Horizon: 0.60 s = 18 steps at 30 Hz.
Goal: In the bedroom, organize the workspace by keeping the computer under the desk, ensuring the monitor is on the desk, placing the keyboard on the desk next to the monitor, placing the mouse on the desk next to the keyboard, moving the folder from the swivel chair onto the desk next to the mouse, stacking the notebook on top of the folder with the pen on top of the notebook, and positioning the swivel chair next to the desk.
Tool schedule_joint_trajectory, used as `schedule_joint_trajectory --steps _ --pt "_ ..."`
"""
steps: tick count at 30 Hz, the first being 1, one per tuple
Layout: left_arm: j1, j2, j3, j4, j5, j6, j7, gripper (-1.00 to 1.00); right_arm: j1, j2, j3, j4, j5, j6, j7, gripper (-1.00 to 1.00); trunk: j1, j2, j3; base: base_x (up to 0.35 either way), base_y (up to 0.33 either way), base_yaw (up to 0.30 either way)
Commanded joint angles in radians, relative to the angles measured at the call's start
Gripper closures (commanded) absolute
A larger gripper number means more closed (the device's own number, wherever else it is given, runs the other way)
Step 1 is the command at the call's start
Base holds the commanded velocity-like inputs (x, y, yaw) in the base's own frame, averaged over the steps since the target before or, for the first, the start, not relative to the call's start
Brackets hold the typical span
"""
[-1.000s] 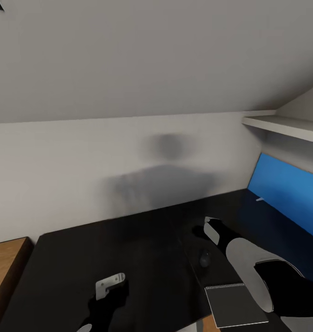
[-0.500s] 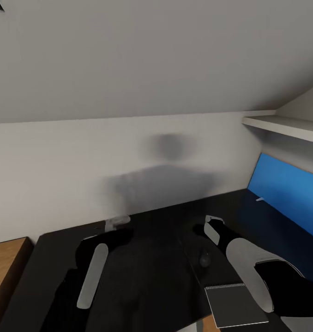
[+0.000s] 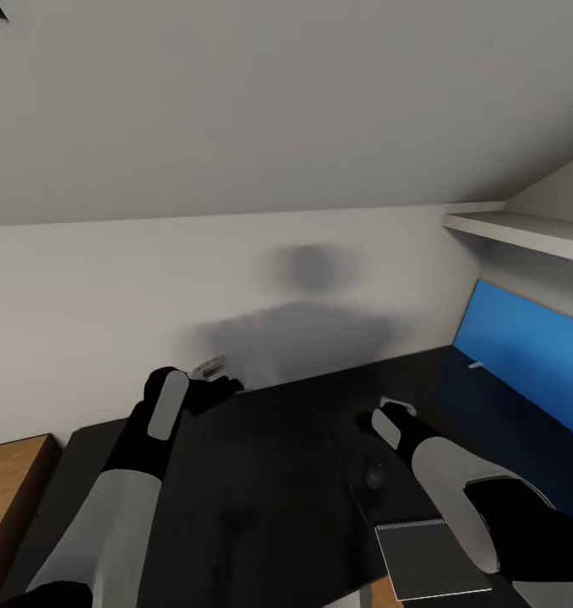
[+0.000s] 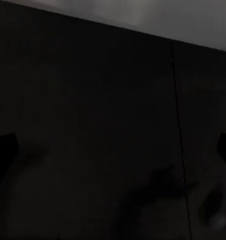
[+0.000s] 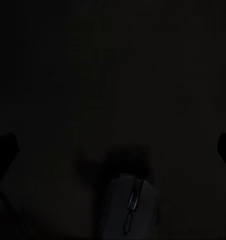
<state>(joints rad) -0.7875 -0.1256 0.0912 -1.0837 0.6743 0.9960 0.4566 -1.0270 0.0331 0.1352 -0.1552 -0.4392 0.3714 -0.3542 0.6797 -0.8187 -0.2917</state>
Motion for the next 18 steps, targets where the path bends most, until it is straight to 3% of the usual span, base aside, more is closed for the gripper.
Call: schedule_joint_trajectory --steps 1,6,13,18 --pt "-0.002 0.004 0.004 0.001 0.016 0.002 0.009 -1.0 0.0 0.0 0.009 -0.002 -0.017 0.005 -0.008 -1.0 0.0 -0.001 -0.001 0.0 0.0 0.0" --pt "-0.004 0.019 0.008 0.007 0.021 0.0 0.01 -1.0 0.001 -0.001 0.009 -0.002 -0.043 0.001 -0.013 -1.0 0.0 -0.001 -0.001 0.0 0.0 0.0" --pt "-0.004 0.022 0.007 0.008 0.018 0.0 0.01 -1.0 0.002 -0.003 0.008 -0.003 -0.046 -0.001 -0.014 -1.0 0.0 -0.001 -0.001 -0.011 0.0 0.0" --pt "-0.004 0.023 0.008 0.008 0.018 0.0 0.009 -1.0 0.002 -0.003 0.009 -0.002 -0.044 -0.001 -0.014 -1.0 0.0 -0.001 -0.001 -0.223 0.0 0.0"
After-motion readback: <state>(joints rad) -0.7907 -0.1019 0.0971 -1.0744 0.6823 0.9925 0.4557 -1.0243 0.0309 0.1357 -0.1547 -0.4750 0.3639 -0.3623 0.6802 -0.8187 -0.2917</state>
